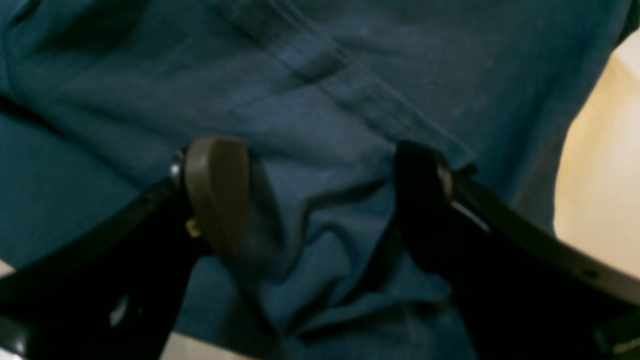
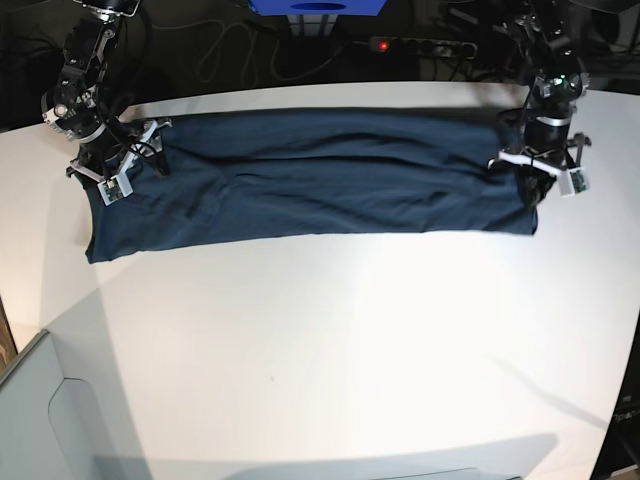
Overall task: Fold the T-shirt properly
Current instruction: 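Carry the strip end in the left gripper toward the right gripper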
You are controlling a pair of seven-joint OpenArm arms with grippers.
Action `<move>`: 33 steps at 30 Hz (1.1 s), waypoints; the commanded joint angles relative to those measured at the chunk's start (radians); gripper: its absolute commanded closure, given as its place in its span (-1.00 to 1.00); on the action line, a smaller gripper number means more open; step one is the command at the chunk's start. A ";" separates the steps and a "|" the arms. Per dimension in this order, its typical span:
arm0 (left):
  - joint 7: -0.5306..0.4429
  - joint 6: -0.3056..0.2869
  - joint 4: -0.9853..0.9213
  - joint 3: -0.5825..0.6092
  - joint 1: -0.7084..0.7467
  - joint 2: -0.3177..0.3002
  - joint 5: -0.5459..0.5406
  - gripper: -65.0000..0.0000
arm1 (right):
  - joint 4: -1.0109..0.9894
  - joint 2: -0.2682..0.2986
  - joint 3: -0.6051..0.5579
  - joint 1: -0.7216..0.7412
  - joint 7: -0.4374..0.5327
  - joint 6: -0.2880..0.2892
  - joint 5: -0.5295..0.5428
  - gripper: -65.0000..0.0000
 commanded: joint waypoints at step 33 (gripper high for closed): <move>-0.026 0.159 -0.143 0.832 -0.179 0.104 0.005 1.00 | 0.010 0.010 -0.001 0.001 -0.003 0.017 -0.005 -0.34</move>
